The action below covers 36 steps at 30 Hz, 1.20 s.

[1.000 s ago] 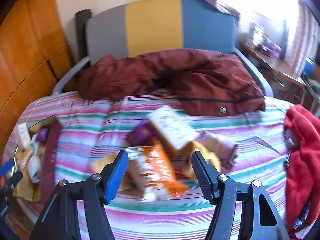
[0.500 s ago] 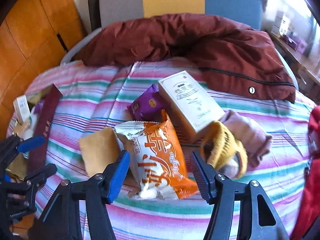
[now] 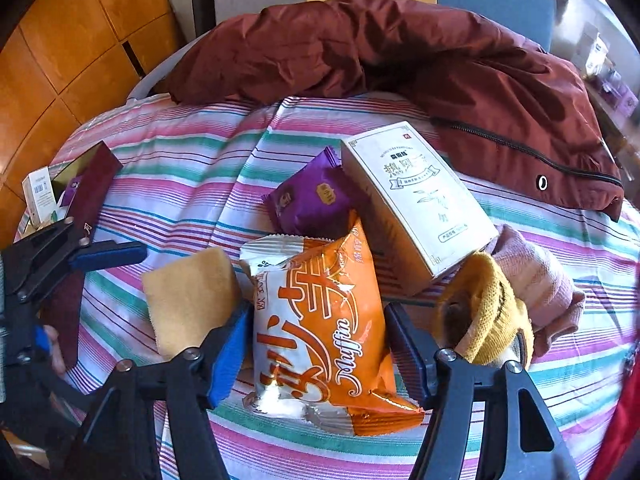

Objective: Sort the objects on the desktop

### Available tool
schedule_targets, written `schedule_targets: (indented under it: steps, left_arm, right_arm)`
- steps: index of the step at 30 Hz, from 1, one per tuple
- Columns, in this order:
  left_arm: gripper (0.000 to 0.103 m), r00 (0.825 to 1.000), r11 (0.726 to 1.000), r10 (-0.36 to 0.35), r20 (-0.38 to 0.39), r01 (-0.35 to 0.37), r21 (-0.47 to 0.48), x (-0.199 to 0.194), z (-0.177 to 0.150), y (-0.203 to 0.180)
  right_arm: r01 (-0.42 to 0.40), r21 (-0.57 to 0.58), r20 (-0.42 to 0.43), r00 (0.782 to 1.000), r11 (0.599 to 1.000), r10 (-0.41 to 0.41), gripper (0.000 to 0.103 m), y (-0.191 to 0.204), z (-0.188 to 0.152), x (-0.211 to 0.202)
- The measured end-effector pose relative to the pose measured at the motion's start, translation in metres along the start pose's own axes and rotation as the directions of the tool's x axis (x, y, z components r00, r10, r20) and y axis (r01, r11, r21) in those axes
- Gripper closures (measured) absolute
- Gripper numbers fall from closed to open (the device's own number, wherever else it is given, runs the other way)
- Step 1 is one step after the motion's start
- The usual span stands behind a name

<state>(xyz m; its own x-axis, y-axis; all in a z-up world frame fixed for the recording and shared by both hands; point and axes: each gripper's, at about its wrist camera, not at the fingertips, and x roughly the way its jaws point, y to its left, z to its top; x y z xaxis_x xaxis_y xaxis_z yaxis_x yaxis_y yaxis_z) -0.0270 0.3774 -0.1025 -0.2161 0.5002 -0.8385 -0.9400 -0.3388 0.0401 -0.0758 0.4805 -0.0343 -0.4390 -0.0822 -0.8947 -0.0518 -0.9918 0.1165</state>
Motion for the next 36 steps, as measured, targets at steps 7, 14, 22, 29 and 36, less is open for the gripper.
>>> schedule_targets:
  steps: [7,14,22,29,36]
  left_arm:
    - [0.033,0.999,0.998,-0.044,-0.002,0.044,0.038,0.01,0.004,-0.004]
    - [0.046,0.999,0.999,-0.034,0.02,0.034,-0.005,0.005,0.0,-0.009]
    - [0.047,0.994,0.991,-0.009,0.108,0.023,-0.128,-0.034,-0.011,-0.004]
    - [0.047,0.983,0.966,0.06,0.172,-0.014,-0.257,-0.079,-0.024,0.009]
    - [0.047,0.965,0.915,0.154,0.21,-0.059,-0.398,-0.127,-0.057,0.035]
  right_arm:
    - [-0.003,-0.016,-0.013,1.0,1.0,0.003,0.04,0.003,0.001,0.004]
    - [-0.005,-0.023,-0.008,1.0,1.0,0.005,0.044,0.005,0.002,0.004]
    - [-0.038,-0.025,0.04,0.998,0.999,0.039,0.044,0.012,0.002,-0.01]
    - [-0.042,-0.039,0.084,0.995,0.998,0.045,0.044,0.021,0.003,-0.024]
    - [-0.046,-0.05,0.128,0.99,0.998,0.052,0.044,0.041,0.004,-0.04]
